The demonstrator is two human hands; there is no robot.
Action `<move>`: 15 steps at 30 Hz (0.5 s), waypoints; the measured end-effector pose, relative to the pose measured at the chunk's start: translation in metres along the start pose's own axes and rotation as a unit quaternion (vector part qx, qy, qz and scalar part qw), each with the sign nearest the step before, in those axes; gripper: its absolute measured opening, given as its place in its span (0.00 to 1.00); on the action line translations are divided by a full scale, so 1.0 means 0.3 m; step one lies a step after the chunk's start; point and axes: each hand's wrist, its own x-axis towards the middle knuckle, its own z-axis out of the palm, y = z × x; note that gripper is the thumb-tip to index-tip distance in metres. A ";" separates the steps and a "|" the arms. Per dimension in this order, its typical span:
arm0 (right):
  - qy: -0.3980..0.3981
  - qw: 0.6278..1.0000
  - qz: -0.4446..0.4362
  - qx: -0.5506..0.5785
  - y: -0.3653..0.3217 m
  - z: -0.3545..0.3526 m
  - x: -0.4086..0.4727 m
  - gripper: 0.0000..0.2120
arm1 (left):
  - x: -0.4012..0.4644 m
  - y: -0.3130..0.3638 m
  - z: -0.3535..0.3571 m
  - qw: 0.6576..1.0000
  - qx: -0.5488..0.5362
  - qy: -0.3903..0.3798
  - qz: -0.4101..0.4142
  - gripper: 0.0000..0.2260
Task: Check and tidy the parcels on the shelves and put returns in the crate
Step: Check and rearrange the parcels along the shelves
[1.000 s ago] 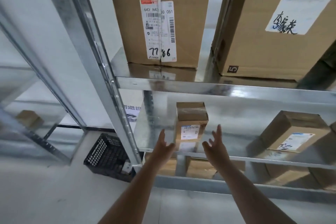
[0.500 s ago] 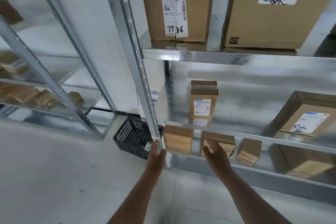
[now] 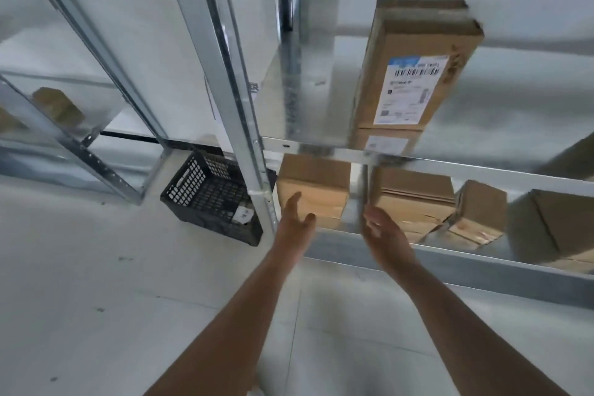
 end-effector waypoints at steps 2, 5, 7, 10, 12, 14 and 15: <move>0.006 0.999 -0.030 0.027 0.100 0.071 0.112 0.23 | 0.119 -0.101 0.050 0.998 0.009 0.045 0.038 0.32; 0.031 0.992 -0.101 0.068 0.216 0.154 0.292 0.30 | 0.271 -0.223 0.139 0.988 0.027 0.112 0.099 0.37; 0.037 0.986 -0.116 0.115 0.269 0.195 0.400 0.30 | 0.343 -0.279 0.192 0.981 0.035 0.141 0.131 0.39; 0.054 0.976 -0.118 0.173 0.352 0.248 0.515 0.29 | 0.447 -0.345 0.245 0.966 0.011 0.188 0.176 0.41; 0.056 0.962 -0.119 0.237 0.388 0.272 0.559 0.27 | 0.507 -0.371 0.235 0.960 -0.065 0.208 0.176 0.41; 0.040 0.949 -0.117 0.291 0.407 0.287 0.591 0.25 | 0.540 -0.392 0.214 0.955 -0.155 0.194 0.164 0.40; 0.025 0.943 -0.113 0.311 0.415 0.294 0.607 0.24 | 0.553 -0.407 0.212 0.951 -0.186 0.181 0.168 0.40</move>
